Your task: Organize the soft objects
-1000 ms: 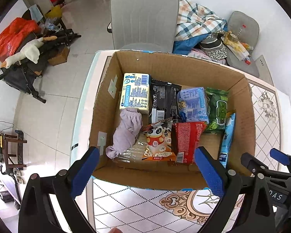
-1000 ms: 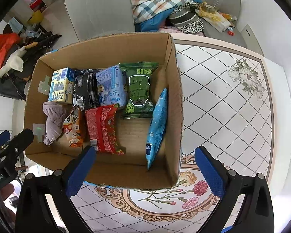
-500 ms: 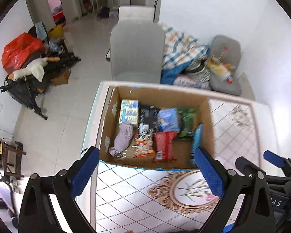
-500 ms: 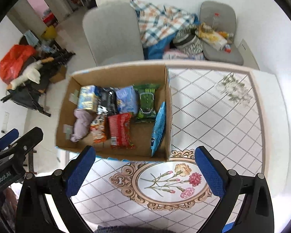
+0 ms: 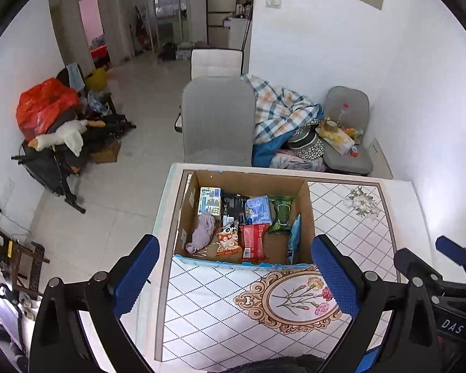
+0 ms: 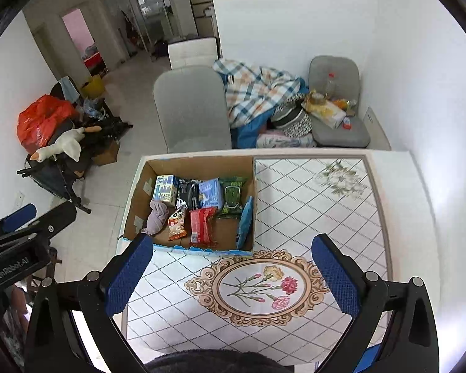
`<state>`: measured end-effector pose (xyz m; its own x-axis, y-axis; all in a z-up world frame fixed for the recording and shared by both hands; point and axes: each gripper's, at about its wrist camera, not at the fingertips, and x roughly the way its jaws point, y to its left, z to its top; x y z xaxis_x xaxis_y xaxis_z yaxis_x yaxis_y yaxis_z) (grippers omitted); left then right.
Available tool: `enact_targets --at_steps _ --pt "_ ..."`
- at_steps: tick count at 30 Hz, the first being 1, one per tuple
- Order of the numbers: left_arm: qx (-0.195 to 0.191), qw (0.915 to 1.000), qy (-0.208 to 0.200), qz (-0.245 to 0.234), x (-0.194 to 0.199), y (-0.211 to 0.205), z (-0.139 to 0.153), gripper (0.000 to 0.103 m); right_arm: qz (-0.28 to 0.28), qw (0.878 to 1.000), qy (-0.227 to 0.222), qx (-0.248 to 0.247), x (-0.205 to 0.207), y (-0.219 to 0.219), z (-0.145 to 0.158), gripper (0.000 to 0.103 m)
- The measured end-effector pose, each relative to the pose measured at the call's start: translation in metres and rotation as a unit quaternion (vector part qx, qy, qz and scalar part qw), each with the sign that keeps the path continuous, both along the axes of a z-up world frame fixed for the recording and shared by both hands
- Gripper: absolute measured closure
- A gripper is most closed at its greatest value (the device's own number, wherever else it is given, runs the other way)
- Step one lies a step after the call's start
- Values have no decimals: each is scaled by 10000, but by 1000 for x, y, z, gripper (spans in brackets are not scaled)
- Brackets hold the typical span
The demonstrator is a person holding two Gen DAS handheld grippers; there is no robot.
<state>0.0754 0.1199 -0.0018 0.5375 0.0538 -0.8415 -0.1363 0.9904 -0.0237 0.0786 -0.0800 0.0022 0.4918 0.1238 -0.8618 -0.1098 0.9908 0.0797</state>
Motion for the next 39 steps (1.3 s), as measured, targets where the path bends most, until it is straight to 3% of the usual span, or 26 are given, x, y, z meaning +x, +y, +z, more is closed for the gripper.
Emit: enact_targets --at_steps 9,22,39 --pt "113 9999 -121 -45 -11 -8 10 3 -153 9996 -232 -79 -14 -10 24 0" --pt "123 9999 7 -12 -18 -12 0 3 -188 9995 -148 -227 -15 -11 13 0" --pt "11 10000 -94 31 -24 -13 11 3 -267 9985 -389 -288 -24 -21 31 0"
